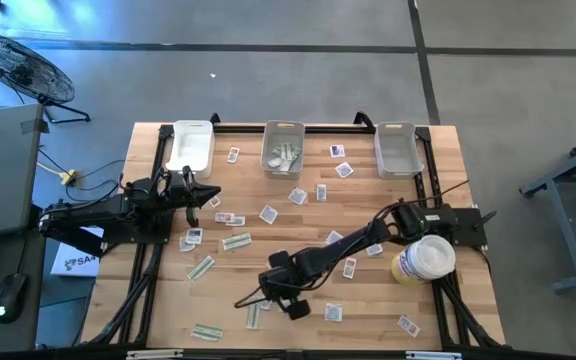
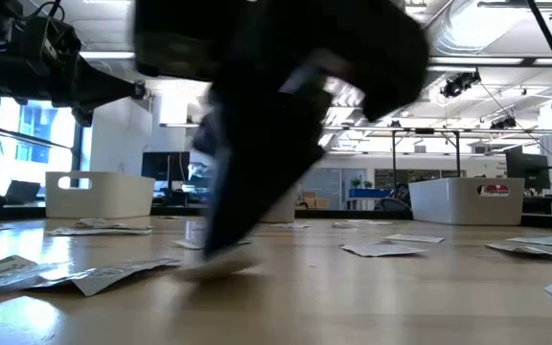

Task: Pick & Place First Aid Supplies
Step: Put the orange pad into the right gray bin

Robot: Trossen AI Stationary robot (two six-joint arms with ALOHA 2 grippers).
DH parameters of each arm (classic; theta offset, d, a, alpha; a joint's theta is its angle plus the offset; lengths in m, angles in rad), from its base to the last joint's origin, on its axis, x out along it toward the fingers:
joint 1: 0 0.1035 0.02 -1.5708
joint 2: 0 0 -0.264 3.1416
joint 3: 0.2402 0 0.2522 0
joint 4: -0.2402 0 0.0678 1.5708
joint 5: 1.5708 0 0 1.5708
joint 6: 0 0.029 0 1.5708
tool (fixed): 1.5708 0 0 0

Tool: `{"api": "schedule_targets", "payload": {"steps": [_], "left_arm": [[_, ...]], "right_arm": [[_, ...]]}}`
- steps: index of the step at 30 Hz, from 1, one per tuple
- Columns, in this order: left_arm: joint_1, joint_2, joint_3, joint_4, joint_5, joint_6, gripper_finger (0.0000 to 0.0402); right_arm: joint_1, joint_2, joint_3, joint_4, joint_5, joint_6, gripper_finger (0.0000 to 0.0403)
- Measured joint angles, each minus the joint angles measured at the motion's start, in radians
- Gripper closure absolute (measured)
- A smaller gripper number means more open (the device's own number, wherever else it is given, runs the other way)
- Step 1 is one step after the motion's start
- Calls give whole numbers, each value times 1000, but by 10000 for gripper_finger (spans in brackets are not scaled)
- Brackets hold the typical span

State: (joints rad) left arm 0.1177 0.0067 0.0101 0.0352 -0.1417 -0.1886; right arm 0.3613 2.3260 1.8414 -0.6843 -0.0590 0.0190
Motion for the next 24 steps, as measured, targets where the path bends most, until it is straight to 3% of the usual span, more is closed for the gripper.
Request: {"api": "schedule_targets", "payload": {"steps": [11, 24], "left_arm": [[0, 0, 0, 0, 0, 0, 401], [0, 0, 0, 0, 0, 0, 401]], "right_arm": [[-9, -195, 5, -122, 174, 47, 402], [-133, -381, 7, -637, 547, 418, 402]]}}
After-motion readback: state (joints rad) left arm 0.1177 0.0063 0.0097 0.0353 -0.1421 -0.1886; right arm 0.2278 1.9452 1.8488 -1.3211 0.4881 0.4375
